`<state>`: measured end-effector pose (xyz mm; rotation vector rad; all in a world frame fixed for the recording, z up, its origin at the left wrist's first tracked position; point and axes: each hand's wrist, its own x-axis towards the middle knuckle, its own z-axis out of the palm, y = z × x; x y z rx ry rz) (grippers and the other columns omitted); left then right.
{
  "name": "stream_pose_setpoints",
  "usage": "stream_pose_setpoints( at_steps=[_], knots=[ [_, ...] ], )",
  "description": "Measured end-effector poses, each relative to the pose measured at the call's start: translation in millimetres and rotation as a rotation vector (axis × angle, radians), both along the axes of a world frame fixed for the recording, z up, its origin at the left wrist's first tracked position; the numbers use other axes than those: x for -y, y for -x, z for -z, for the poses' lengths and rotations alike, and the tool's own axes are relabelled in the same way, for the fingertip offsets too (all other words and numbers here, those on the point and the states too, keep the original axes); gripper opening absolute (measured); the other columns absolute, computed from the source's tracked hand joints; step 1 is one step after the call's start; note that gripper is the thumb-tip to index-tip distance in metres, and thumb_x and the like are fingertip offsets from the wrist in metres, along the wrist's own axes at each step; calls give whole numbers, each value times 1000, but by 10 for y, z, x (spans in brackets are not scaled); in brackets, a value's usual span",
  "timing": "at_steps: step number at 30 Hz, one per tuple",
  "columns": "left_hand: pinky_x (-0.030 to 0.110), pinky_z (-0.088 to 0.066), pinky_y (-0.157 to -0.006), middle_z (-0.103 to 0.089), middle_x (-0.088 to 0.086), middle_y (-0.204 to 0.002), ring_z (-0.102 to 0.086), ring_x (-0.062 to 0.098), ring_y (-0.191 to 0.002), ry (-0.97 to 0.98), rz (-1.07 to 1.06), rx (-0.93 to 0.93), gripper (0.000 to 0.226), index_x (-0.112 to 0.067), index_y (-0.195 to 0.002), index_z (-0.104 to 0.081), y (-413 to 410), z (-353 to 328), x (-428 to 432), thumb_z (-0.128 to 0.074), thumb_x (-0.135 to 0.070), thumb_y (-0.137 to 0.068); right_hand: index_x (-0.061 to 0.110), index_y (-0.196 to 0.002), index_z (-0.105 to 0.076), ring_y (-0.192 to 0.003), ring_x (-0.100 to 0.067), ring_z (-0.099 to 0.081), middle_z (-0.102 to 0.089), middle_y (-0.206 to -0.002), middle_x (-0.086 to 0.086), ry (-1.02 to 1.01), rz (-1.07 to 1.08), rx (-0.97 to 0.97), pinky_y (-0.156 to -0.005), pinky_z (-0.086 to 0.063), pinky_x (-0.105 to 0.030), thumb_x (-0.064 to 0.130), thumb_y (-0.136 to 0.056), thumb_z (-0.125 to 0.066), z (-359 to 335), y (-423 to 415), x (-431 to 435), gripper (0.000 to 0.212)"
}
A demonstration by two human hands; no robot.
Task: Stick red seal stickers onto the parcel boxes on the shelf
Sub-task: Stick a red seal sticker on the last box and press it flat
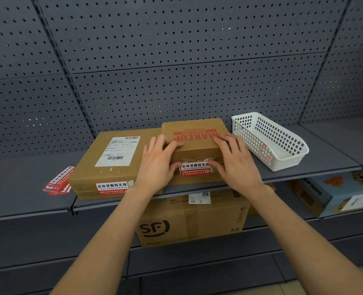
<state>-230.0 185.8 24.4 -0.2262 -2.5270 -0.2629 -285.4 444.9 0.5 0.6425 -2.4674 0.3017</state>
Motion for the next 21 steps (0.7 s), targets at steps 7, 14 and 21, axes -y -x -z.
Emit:
stream_pose_setpoints(
  at_steps=[7, 14, 21],
  knots=[
    [46, -48, -100, -48, -4, -124, -46, 21, -118, 5, -1, 14, 64, -32, -147, -56, -5, -1, 16, -84, -38, -90, 14, -159, -41, -153, -27, -35, -42, -161, -6, 1, -1, 12, -119, -45, -49, 58, -104, -59, -10, -19, 7, 73],
    [46, -50, -100, -47, -4, -125, -46, 21, -118, 13, -15, 1, 66, -32, -147, -54, -7, 22, -3, -84, -40, -89, 15, -160, -40, -155, -26, -33, -41, -162, -5, 26, 1, 33, -120, -44, -51, 62, -101, -62, -46, -71, 25, 79],
    [44, -49, -98, -49, 0, -127, -48, 24, -119, 123, -45, -14, 83, -28, -149, -51, -29, 40, -12, -92, -47, -79, 15, -159, -38, -155, -27, -31, -39, -161, -5, -3, 44, 71, -120, -44, -54, 72, -76, -83, -63, -110, 71, 110]
  ],
)
